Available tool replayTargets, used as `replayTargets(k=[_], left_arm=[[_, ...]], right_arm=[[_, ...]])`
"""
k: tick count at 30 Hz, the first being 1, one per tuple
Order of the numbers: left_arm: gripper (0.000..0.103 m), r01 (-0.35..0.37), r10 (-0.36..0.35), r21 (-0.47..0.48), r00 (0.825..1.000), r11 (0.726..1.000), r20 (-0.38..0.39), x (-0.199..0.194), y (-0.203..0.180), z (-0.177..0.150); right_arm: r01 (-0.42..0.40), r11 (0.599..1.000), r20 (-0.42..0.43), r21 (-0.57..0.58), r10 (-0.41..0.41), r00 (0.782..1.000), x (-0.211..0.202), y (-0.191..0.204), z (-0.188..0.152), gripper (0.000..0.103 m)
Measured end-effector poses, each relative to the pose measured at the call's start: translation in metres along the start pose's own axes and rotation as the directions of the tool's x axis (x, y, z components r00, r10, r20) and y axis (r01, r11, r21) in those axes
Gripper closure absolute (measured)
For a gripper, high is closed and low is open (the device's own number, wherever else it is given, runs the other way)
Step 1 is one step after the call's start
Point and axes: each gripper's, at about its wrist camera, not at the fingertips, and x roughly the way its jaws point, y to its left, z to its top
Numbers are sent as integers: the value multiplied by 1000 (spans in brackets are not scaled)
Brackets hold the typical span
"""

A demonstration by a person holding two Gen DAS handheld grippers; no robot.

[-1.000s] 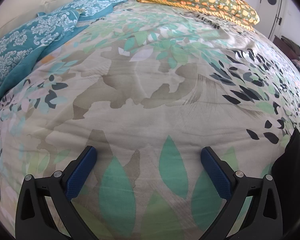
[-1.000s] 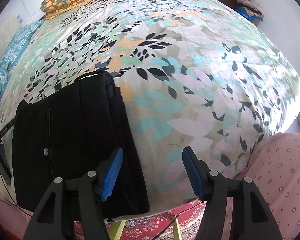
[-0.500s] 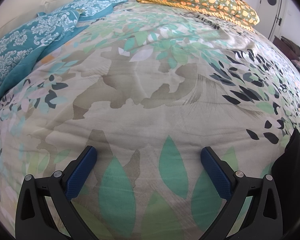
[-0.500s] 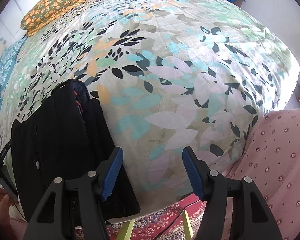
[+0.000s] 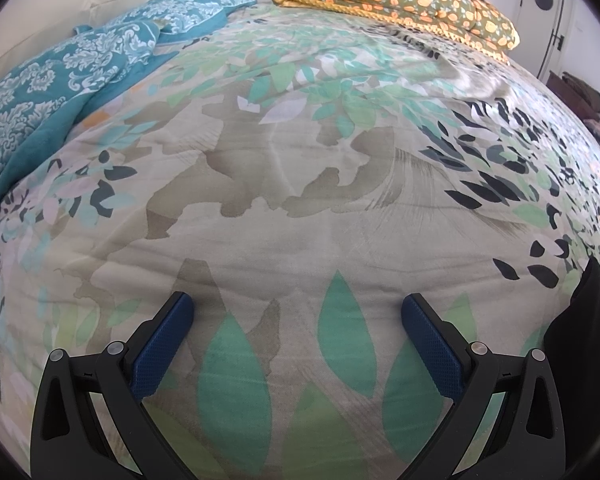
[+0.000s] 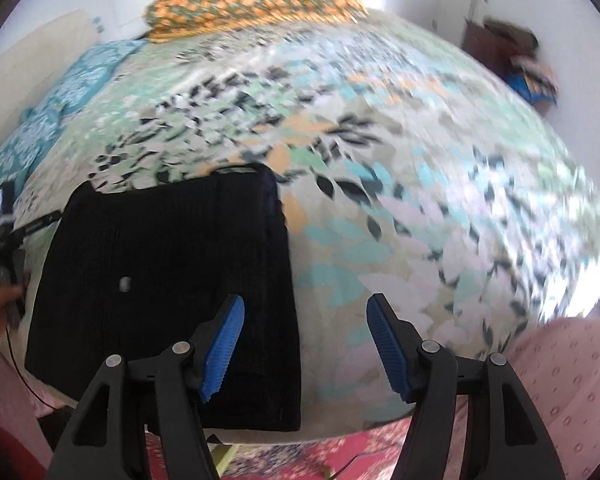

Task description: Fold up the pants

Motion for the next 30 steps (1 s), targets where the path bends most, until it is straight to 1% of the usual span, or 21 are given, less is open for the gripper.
replayTargets(k=[2, 5, 7, 8, 9, 10, 12, 14, 16, 18, 21, 23, 26, 28, 29, 30], left_arm=[[0, -1, 1, 0, 1000, 1000, 0, 0, 0, 0], [0, -5, 5, 3, 1000, 1000, 3, -1, 0, 0], [0, 2, -2, -3, 1000, 1000, 5, -1, 1, -1], [0, 4, -4, -3, 1000, 1000, 5, -1, 2, -1], [0, 4, -4, -4, 1000, 1000, 5, -1, 2, -1], [0, 4, -4, -4, 1000, 1000, 5, -1, 2, -1], [0, 6, -6, -6, 1000, 1000, 5, -1, 2, -1], [0, 6, -6, -6, 1000, 1000, 4, -1, 2, -1], [0, 5, -5, -5, 1000, 1000, 3, -1, 2, 0], [0, 5, -5, -6, 1000, 1000, 4, -1, 1, -1], [0, 3, -3, -4, 1000, 1000, 2, 0, 1, -1], [0, 4, -4, -4, 1000, 1000, 2, 0, 1, 0], [0, 5, -5, -5, 1000, 1000, -1, 0, 1, 0], [0, 18, -18, 0, 1000, 1000, -25, -2, 2, 1], [1, 35, -35, 5, 998, 999, -43, -4, 4, 2], [1, 45, -45, -14, 997, 999, -59, -7, 7, 2]], right_arm=[[-21, 997, 41, -68, 24, 999, -7, 10, -1, 31], [-54, 985, 54, -163, 63, 997, -5, 28, -4, 31], [-81, 976, 56, -204, 94, 994, 0, 38, -5, 31], [-103, 972, 44, -209, 115, 992, 5, 42, -5, 31], [-123, 972, 16, -201, 128, 992, 13, 45, -5, 31], [-149, 973, -31, -179, 146, 989, 24, 46, -6, 31], [-176, 976, -94, -125, 165, 982, 40, 41, -11, 30], [-179, 981, -114, -72, 170, 979, 46, 33, -15, 18], [-198, 980, -142, 10, 197, 970, 52, 22, -17, 12], [-201, 978, -156, 54, 207, 966, 56, 16, -18, 8], [-187, 981, -163, 60, 194, 967, 59, 18, -18, 5], [-179, 981, -167, 71, 189, 968, 63, 17, -18, 1], [-199, 974, -181, 110, 217, 959, 68, 11, -18, 1], [-209, 970, -188, 123, 229, 955, 68, 9, -15, 1], [-210, 970, -182, 123, 230, 956, 65, 6, -14, 1], [-211, 969, -164, 126, 230, 959, 61, 3, -11, 1]])
